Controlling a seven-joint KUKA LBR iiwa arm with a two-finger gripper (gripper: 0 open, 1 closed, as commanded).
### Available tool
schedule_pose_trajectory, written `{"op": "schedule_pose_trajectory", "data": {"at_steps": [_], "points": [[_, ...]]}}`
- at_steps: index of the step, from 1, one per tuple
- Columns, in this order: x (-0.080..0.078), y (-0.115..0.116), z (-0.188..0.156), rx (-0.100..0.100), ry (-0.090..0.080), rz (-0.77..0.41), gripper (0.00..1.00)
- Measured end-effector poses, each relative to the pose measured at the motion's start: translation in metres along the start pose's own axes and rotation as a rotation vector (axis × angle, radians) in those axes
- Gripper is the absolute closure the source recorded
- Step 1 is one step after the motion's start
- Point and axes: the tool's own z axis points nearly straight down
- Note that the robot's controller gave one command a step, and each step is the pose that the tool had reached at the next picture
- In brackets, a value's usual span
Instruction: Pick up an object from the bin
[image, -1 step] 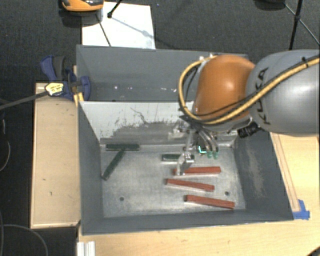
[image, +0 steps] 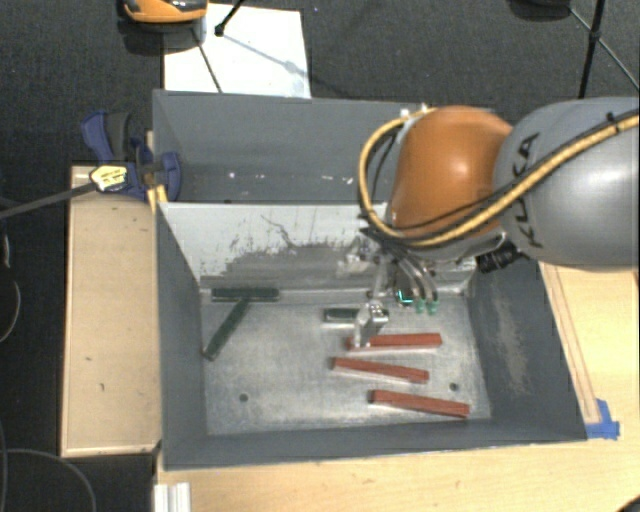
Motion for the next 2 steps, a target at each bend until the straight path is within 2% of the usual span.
{"op": "schedule_pose_trajectory", "data": {"at_steps": [1,2], "points": [[0.003,-0.014,0.041,0.000,-0.004,-0.075,0.00],[-0.008,-0.059,0.109,-0.006,-0.034,-0.106,1.00]]}}
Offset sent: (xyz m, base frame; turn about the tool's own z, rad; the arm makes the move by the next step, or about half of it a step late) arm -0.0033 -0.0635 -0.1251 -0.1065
